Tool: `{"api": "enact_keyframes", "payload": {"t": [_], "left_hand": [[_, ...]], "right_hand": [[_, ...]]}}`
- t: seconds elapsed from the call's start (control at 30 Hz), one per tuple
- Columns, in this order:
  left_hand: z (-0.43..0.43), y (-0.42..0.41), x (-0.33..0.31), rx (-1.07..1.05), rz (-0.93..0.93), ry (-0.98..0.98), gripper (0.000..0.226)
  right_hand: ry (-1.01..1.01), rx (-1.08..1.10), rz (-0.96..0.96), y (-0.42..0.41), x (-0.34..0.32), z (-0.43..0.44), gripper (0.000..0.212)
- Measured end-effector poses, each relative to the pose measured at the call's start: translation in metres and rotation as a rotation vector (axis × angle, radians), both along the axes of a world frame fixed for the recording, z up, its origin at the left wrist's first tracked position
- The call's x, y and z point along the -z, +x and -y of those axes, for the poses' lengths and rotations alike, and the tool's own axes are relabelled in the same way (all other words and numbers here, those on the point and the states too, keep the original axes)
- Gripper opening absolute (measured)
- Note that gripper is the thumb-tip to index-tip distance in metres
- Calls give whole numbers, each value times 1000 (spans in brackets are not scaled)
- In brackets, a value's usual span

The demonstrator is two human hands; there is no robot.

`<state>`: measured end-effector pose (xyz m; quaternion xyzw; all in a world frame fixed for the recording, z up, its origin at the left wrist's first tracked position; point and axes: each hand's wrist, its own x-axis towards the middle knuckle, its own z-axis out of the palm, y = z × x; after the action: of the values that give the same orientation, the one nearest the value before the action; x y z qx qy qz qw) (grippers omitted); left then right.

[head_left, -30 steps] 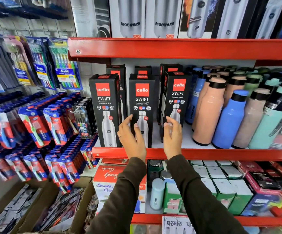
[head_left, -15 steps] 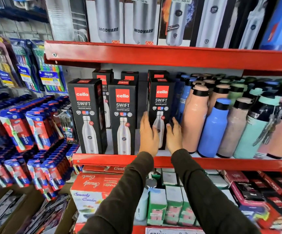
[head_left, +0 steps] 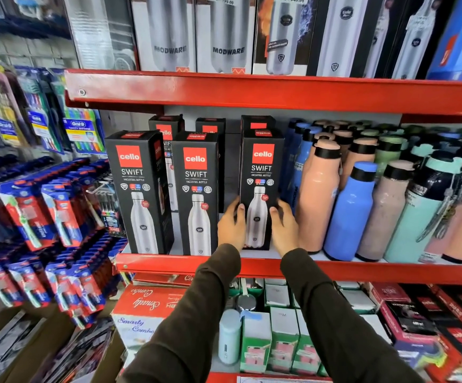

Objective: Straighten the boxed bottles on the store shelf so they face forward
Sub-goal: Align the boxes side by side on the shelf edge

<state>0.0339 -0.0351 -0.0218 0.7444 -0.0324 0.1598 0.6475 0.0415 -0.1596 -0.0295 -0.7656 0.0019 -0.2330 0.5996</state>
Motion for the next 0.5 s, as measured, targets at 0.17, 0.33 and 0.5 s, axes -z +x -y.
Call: {"api": "enact_keyframes", "payload": {"t": [0.17, 0.33, 0.5], "left_hand": [[0, -11, 5, -65, 6, 7, 38], [1, -23, 8, -119, 45, 16, 37], [0, -35, 9, -111, 50, -6, 38]], "right_hand": [[3, 27, 46, -11, 4, -1, 37], [1, 13, 49, -23, 9, -1, 38], [-15, 16, 57, -32, 10, -1, 38]]}}
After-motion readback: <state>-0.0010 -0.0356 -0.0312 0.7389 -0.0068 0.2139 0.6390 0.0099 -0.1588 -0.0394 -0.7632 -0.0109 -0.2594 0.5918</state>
